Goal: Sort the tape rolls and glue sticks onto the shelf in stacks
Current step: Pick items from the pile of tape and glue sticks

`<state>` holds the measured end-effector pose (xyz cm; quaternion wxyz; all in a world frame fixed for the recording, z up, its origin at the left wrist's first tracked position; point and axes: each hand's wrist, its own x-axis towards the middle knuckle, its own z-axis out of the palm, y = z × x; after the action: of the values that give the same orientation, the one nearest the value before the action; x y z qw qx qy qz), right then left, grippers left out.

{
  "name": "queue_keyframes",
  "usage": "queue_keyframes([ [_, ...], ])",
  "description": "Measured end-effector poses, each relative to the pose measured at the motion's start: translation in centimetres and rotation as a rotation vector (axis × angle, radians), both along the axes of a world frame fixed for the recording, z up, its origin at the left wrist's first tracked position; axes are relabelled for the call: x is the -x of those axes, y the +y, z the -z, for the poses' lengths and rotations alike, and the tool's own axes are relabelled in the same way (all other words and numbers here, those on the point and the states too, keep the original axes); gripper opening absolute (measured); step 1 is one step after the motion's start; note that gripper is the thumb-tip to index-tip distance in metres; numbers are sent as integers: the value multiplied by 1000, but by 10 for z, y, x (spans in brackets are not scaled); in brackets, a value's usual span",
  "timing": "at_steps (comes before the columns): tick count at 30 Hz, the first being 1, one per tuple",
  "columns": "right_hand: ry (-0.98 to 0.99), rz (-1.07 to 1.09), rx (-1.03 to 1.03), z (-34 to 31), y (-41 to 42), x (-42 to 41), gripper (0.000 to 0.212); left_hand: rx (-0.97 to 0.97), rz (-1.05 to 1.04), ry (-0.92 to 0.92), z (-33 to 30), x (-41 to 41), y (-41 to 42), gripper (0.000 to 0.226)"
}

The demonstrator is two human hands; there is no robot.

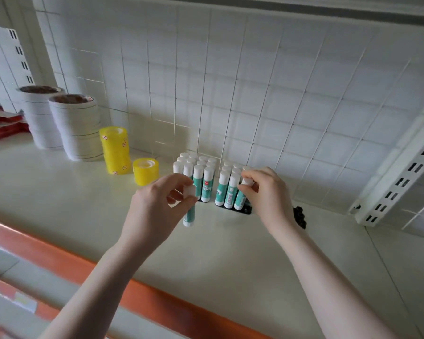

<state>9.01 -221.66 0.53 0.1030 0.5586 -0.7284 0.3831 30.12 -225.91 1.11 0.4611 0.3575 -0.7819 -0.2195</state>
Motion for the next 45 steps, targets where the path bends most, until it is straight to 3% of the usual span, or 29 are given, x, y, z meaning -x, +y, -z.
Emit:
queue_keyframes([
  [17, 101, -41, 179, 13, -11, 4, 5, -18, 1, -2, 11, 3, -18, 21],
  [31, 250, -4, 220, 1, 15, 16, 17, 30, 75, 15, -4, 24, -20, 20],
  [35, 280, 120, 149, -8, 40, 40, 11, 87, 119, -1, -19, 44, -18, 18],
  [42, 396, 322, -196, 12, 82, 72, 13, 139, 218, -38, -34, 92, -9, 17],
  [45, 384, 331, -184, 17, 92, 77, 15, 166, 216, -62, -30, 108, -8, 18],
])
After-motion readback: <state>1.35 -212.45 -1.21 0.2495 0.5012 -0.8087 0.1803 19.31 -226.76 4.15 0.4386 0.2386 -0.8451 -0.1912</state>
